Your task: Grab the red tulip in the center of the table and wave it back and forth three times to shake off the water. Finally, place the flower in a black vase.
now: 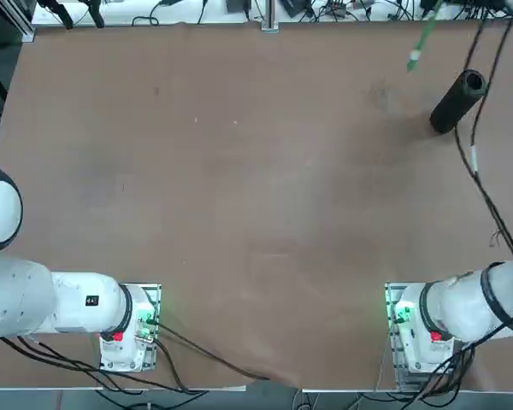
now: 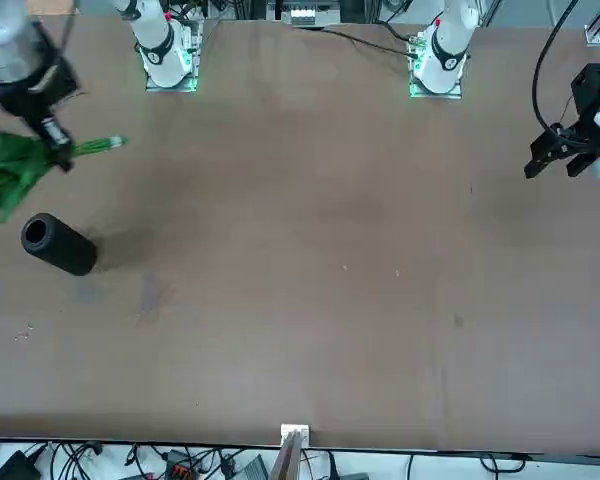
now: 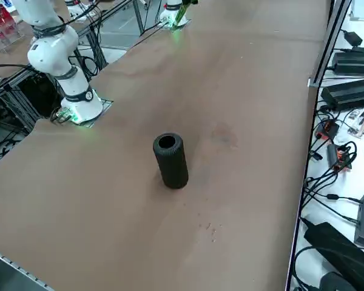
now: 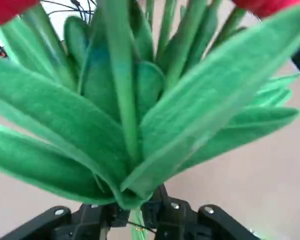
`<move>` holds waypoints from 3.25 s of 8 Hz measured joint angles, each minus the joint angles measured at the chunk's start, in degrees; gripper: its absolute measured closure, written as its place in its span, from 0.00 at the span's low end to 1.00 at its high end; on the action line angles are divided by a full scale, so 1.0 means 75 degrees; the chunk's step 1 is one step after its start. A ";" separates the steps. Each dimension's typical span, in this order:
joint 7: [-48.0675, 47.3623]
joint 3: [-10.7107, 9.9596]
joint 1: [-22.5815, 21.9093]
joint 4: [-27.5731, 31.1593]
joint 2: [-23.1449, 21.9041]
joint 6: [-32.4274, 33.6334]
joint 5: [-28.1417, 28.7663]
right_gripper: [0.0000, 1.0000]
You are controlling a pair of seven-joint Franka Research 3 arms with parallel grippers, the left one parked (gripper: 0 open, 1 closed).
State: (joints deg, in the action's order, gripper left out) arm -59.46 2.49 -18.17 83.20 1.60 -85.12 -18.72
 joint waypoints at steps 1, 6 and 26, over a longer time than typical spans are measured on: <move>-0.0389 0.0002 -0.0252 0.0004 0.0000 0.0113 -0.0084 0.86; 0.2312 -0.1445 0.0911 0.0025 0.0006 -0.0449 -0.0754 0.86; 0.3592 -0.1712 0.1882 0.0146 0.0150 -0.1059 -0.1002 0.86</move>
State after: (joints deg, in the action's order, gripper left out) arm -32.52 -10.35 -4.05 84.30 2.72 -93.05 -26.23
